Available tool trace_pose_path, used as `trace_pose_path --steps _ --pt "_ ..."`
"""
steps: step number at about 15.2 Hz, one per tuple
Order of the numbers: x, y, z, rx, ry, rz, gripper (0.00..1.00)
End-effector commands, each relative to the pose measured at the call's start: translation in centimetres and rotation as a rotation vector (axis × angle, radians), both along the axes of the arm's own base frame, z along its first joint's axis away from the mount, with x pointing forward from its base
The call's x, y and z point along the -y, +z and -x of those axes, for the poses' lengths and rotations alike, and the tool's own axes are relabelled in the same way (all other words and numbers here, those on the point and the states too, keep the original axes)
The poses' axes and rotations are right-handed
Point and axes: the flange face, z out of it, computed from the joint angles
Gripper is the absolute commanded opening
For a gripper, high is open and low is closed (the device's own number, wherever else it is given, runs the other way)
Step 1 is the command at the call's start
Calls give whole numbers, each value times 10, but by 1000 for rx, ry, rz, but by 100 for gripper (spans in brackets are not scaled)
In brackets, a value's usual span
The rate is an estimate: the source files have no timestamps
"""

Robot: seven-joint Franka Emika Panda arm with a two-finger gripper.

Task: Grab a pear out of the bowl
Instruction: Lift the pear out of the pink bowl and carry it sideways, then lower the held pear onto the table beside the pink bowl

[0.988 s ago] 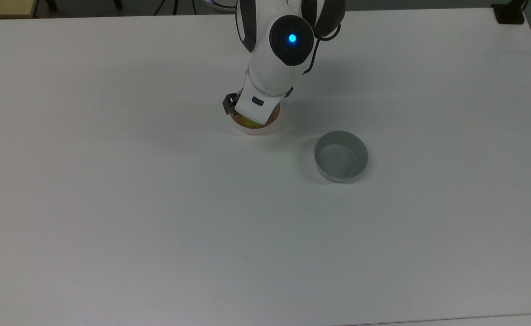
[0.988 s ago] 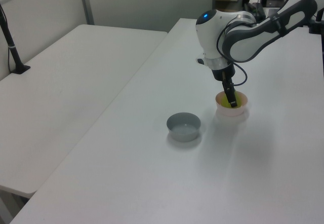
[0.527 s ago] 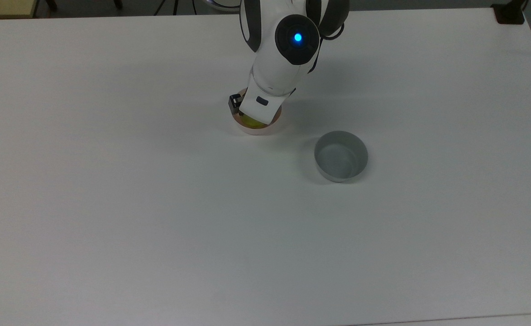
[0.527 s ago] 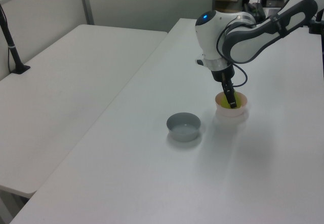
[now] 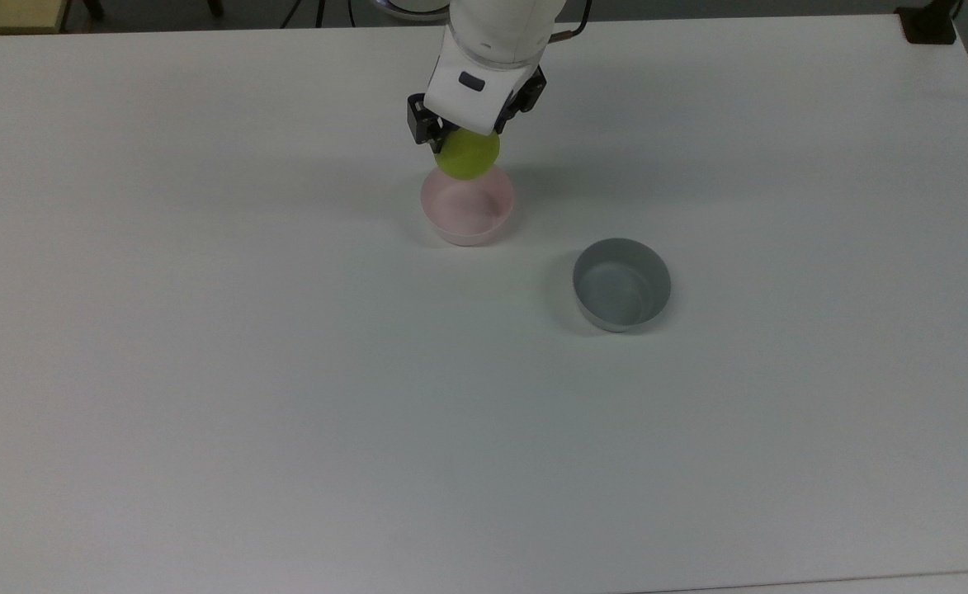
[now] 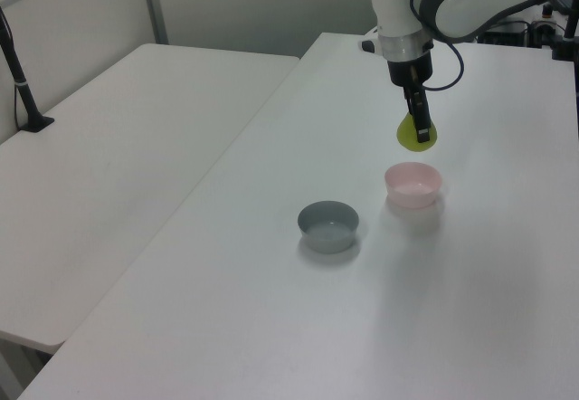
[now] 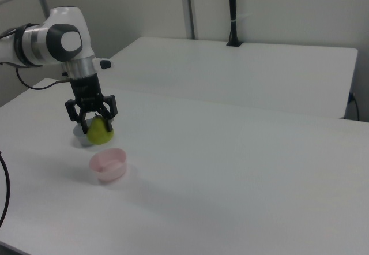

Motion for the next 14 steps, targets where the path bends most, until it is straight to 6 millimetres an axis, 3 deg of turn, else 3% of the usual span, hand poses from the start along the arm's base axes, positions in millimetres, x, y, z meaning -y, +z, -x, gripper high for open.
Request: trace_pose_path --steps 1,5,7,9,11,14 --pt "55 9 -11 2 -79 -20 51" --pt "155 20 -22 31 -198 -22 51" --pt "182 8 -25 21 -217 -13 53" --pt "183 -7 -35 20 -215 -8 55" --pt "182 -41 -45 -7 -209 6 55" --pt "178 -90 -55 -44 -193 40 64"
